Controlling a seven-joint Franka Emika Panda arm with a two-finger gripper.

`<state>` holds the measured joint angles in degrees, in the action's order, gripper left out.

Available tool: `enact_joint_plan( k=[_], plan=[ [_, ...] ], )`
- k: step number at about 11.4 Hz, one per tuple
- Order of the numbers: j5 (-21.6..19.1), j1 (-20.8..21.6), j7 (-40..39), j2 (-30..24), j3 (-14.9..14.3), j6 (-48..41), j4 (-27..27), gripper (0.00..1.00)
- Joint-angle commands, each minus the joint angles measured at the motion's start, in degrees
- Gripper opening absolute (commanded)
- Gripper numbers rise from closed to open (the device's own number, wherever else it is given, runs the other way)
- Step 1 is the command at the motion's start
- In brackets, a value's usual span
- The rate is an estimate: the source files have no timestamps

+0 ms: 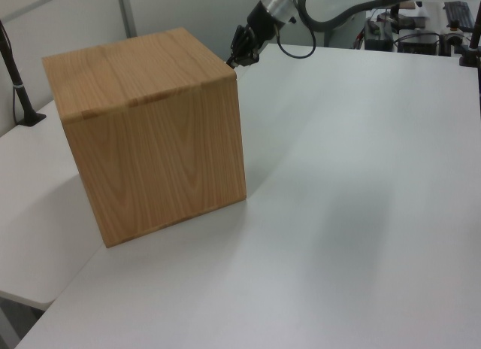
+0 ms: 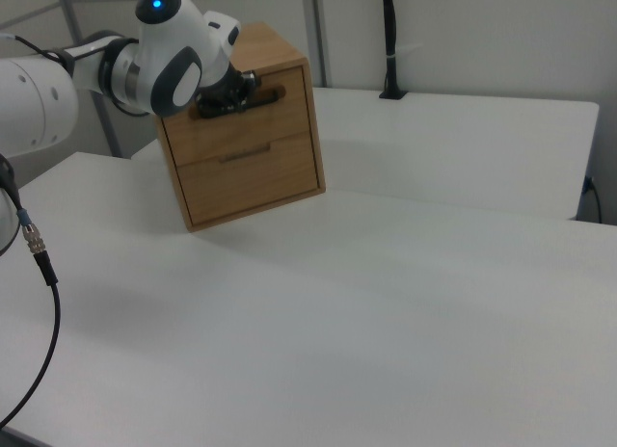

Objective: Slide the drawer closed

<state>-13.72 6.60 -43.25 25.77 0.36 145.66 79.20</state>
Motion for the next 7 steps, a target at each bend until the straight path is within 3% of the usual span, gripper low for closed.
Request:
enact_joint_plan(
  k=[1, 5, 7],
  plan=[
    [0.2, -2.4, 1.2, -5.5, 0.1, -12.3, 0.9, 0.00],
    [0.7, -6.5, 2.8, -14.8, -0.6, -28.9, 7.7, 0.00],
    [1.1, -8.4, 11.4, -19.1, -1.8, -38.8, 8.8, 0.00]
  ],
)
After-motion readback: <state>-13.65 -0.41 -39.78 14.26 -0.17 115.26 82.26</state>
